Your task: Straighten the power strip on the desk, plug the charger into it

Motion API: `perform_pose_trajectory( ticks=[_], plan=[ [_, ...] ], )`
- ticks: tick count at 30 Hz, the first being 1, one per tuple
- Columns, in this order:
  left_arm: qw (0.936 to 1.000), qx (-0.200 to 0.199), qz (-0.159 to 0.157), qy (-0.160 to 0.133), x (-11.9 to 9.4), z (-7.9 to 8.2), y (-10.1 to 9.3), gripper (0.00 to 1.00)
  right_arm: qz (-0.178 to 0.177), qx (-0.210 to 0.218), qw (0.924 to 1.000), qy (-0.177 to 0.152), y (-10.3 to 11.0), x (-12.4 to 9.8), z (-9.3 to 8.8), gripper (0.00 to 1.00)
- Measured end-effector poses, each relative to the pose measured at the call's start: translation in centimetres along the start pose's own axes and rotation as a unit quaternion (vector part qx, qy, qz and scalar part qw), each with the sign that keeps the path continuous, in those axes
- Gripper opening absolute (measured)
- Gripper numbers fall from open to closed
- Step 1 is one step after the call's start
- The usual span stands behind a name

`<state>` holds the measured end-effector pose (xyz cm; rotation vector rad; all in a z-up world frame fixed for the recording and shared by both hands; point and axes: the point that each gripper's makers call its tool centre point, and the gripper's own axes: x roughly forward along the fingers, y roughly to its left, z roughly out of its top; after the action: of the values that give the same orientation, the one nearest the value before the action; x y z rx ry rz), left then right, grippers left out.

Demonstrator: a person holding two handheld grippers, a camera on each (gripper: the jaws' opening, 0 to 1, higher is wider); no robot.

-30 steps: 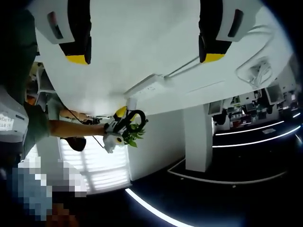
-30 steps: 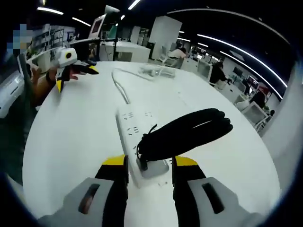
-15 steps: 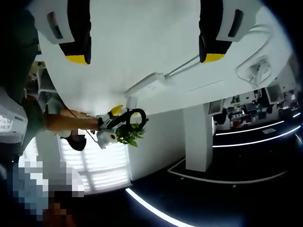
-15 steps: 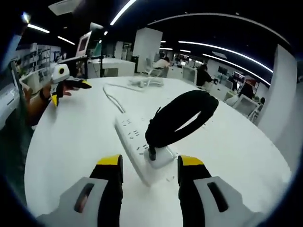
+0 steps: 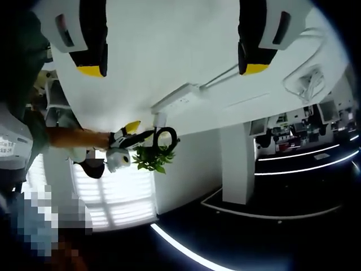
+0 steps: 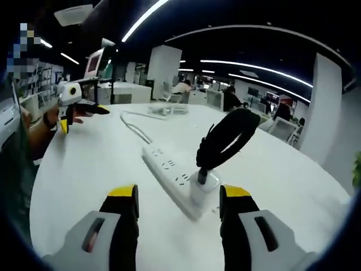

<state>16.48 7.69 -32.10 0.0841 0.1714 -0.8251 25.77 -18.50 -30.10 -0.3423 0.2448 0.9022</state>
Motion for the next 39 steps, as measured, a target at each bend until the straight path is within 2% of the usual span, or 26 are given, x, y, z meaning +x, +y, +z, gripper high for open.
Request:
perform_pose_trajectory(
  ticks=[5, 12, 15, 18, 27, 31, 34, 37, 39],
  plan=[
    [1.0, -0.003, -0.002, -0.006, 0.0, 0.2, -0.4, 0.99, -0.009, -0.006, 0.9999, 0.002, 1.1, -0.3, -0.1, 0.62],
    [0.9999, -0.011, 0.002, -0.009, 0.1, 0.2, -0.2, 0.99, -0.008, 0.027, 0.9994, -0.017, 2.6, -0.9, -0.5, 0.64],
    [0.9999, -0.014, -0.001, -0.01, 0.2, 0.1, -0.4, 0.99, -0.023, 0.023, 0.9993, -0.021, 2.5, -1.2, -0.6, 0.69],
    [0.9998, -0.016, -0.007, -0.014, 0.2, 0.2, -0.7, 0.99, -0.028, 0.043, 0.9979, -0.04, 2.7, -1.6, -0.2, 0.69],
    [0.9998, -0.013, -0.014, -0.008, 0.4, 0.1, -1.0, 0.99, -0.055, 0.049, 0.9956, -0.058, 2.6, -3.1, 0.0, 0.72],
    [0.9996, -0.006, -0.029, 0.005, 1.1, -0.4, -1.8, 0.99, -0.06, 0.045, 0.9957, -0.054, 3.0, -3.5, -0.6, 0.75],
    [0.9991, -0.004, -0.042, 0.0, 1.4, -0.1, -2.3, 0.99, -0.065, 0.046, 0.9954, -0.054, 3.3, -3.7, -0.9, 0.78],
    [0.9991, -0.002, -0.043, 0.001, 1.7, 0.1, -2.4, 0.99, -0.07, 0.047, 0.995, -0.053, 3.4, -3.8, -1.3, 0.84],
    [0.9991, -0.001, -0.042, 0.002, 1.7, 0.2, -2.3, 0.99, -0.071, 0.049, 0.9949, -0.053, 3.5, -3.9, -1.3, 0.85]
  ],
)
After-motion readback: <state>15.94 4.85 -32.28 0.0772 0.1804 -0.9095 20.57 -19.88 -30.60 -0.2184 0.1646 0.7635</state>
